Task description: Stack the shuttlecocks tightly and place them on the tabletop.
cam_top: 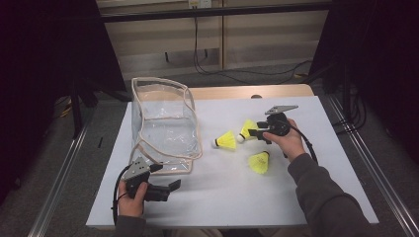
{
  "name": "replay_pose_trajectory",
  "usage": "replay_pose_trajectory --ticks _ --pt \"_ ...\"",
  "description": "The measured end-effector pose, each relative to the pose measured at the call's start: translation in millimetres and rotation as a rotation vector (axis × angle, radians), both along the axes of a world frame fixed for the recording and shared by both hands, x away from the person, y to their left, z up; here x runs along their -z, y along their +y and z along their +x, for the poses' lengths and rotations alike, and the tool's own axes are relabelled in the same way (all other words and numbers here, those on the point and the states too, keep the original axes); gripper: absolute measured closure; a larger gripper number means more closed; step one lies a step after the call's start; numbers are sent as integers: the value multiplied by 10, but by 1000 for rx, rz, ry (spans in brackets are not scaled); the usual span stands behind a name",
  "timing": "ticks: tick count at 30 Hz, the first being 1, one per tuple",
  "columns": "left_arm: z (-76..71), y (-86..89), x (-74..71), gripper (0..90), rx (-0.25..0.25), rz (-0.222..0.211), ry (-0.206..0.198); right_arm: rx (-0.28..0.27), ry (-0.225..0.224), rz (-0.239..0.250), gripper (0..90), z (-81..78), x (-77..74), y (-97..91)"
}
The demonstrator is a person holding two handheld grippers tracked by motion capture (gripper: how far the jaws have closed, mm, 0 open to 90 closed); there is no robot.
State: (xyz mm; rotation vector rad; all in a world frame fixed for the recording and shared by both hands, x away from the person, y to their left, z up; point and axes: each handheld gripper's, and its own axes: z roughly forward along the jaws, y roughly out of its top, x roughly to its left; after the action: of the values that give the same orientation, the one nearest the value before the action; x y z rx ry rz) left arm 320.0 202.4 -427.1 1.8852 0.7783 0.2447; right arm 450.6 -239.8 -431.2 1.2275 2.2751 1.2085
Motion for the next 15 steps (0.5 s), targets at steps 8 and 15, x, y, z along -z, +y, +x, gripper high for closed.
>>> replay_pose_trajectory --ticks 8,15 --pt "-4 -3 1 44 -5 -2 -2 -57 15 -17 571 -68 -52 30" --pt "-5 -6 1 44 -6 1 -2 -84 34 -18 759 -124 -93 22"
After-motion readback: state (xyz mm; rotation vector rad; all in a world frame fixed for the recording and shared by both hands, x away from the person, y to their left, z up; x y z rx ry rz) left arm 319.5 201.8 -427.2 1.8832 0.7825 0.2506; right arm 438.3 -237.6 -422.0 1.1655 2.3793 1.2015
